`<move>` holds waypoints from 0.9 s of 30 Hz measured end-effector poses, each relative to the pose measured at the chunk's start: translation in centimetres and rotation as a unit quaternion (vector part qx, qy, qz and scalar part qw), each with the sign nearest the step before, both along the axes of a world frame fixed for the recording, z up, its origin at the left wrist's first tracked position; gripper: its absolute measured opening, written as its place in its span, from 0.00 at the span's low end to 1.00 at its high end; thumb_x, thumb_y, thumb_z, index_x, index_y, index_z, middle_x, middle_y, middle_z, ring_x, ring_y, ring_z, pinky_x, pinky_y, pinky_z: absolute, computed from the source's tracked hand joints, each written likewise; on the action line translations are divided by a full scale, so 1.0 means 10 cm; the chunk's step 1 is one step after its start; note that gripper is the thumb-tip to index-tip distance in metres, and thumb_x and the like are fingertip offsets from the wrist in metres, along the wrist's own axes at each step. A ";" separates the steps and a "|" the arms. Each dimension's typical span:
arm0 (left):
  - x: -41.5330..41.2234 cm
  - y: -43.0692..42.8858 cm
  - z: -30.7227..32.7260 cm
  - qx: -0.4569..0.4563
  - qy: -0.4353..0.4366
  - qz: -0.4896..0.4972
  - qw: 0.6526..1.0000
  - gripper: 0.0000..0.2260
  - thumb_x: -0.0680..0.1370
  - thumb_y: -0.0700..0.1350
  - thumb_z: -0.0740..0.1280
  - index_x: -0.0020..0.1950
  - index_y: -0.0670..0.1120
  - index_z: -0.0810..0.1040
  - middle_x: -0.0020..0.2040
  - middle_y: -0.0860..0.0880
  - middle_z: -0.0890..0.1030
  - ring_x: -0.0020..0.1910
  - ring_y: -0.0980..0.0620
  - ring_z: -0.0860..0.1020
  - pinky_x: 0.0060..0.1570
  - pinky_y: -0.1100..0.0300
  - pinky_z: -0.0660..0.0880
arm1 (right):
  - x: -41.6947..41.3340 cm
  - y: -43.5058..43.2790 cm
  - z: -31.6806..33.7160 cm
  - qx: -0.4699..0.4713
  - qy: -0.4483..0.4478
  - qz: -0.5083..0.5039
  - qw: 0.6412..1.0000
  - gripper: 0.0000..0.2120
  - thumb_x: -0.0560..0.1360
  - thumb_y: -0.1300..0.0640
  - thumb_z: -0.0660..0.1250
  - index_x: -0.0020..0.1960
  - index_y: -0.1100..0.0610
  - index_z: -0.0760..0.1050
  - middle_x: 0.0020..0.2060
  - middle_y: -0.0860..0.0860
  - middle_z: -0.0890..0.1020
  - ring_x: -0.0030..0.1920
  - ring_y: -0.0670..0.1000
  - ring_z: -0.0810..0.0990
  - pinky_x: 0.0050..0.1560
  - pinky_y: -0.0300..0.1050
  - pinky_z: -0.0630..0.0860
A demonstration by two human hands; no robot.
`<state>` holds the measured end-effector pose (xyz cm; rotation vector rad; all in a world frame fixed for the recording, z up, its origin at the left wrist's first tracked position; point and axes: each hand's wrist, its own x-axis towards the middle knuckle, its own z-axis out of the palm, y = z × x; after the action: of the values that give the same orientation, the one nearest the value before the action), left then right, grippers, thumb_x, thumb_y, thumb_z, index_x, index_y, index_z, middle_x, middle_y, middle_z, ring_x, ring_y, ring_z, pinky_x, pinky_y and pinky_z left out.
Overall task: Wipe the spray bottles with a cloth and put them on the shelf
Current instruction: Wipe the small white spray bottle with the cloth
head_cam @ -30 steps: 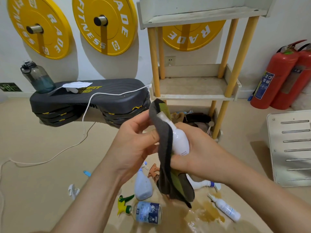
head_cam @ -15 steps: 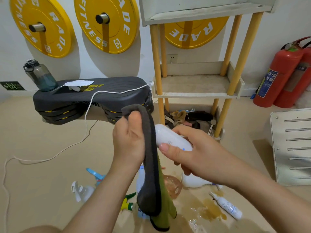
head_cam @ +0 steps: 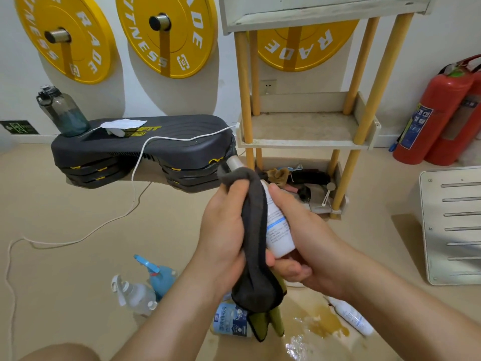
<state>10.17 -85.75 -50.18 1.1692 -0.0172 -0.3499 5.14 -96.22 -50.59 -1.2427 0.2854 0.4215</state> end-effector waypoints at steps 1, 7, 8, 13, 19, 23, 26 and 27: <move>0.00 0.00 -0.01 -0.007 0.014 0.006 1.000 0.08 0.82 0.41 0.60 0.44 0.41 0.75 0.29 0.47 0.78 0.29 0.52 0.79 0.30 0.59 0.77 | 0.02 0.00 -0.02 -0.045 -0.005 -0.010 0.999 0.31 0.78 0.32 0.52 0.40 0.60 0.72 0.25 0.57 0.75 0.18 0.48 0.62 0.19 0.33 0.54; 0.06 0.03 -0.14 0.121 -0.025 0.102 0.987 0.13 0.82 0.44 0.62 0.50 0.34 0.79 0.38 0.42 0.80 0.38 0.47 0.79 0.36 0.57 0.77 | 0.01 0.10 -0.13 -0.439 -0.142 -0.073 0.884 0.29 0.70 0.27 0.47 0.50 0.50 0.69 0.41 0.47 0.78 0.39 0.44 0.76 0.36 0.43 0.69; 0.06 0.03 -0.13 0.110 -0.028 0.090 0.990 0.13 0.82 0.44 0.62 0.51 0.35 0.80 0.38 0.42 0.81 0.38 0.46 0.80 0.36 0.57 0.78 | 0.02 0.09 -0.14 -0.441 -0.149 -0.076 0.882 0.29 0.70 0.27 0.46 0.49 0.50 0.68 0.40 0.47 0.78 0.38 0.45 0.76 0.36 0.43 0.69; -0.05 0.01 -0.04 0.039 -0.032 -0.048 0.998 0.10 0.82 0.48 0.60 0.53 0.43 0.78 0.35 0.48 0.83 0.32 0.48 0.80 0.33 0.56 0.77 | 0.06 -0.02 -0.13 -0.062 -0.074 -0.044 0.994 0.33 0.76 0.31 0.51 0.38 0.61 0.72 0.25 0.59 0.76 0.18 0.49 0.61 0.22 0.37 0.54; 0.01 0.02 -0.08 0.078 -0.023 -0.118 0.990 0.19 0.82 0.48 0.59 0.36 0.51 0.84 0.32 0.51 0.82 0.33 0.55 0.81 0.33 0.62 0.77 | 0.03 -0.08 -0.20 -0.002 -0.028 0.016 0.999 0.37 0.72 0.26 0.52 0.32 0.61 0.73 0.25 0.59 0.74 0.18 0.47 0.58 0.22 0.37 0.50; 0.00 0.03 -0.08 0.069 -0.018 -0.130 0.989 0.13 0.82 0.45 0.60 0.44 0.47 0.82 0.37 0.48 0.84 0.39 0.53 0.83 0.43 0.57 0.80 | 0.00 -0.08 -0.21 0.014 -0.044 0.030 0.998 0.37 0.71 0.26 0.51 0.30 0.60 0.72 0.22 0.57 0.73 0.17 0.46 0.58 0.24 0.40 0.48; -0.02 0.03 -0.05 0.051 -0.040 -0.096 0.993 0.11 0.80 0.38 0.61 0.43 0.43 0.80 0.34 0.47 0.82 0.34 0.53 0.82 0.35 0.60 0.79 | -0.03 0.00 -0.20 -0.010 -0.049 0.057 0.997 0.41 0.70 0.25 0.47 0.28 0.61 0.73 0.20 0.54 0.74 0.16 0.46 0.60 0.24 0.41 0.50; -0.03 0.03 -0.05 0.058 -0.060 -0.084 0.993 0.10 0.80 0.37 0.60 0.42 0.43 0.78 0.32 0.48 0.81 0.32 0.55 0.81 0.33 0.61 0.78 | -0.03 0.00 -0.18 -0.067 -0.053 0.067 0.994 0.43 0.68 0.24 0.45 0.30 0.62 0.75 0.21 0.55 0.76 0.17 0.47 0.63 0.23 0.40 0.53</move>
<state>9.87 -85.48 -50.63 1.3074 -0.2040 -0.4324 4.83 -96.21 -52.37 -1.4168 0.1413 0.4550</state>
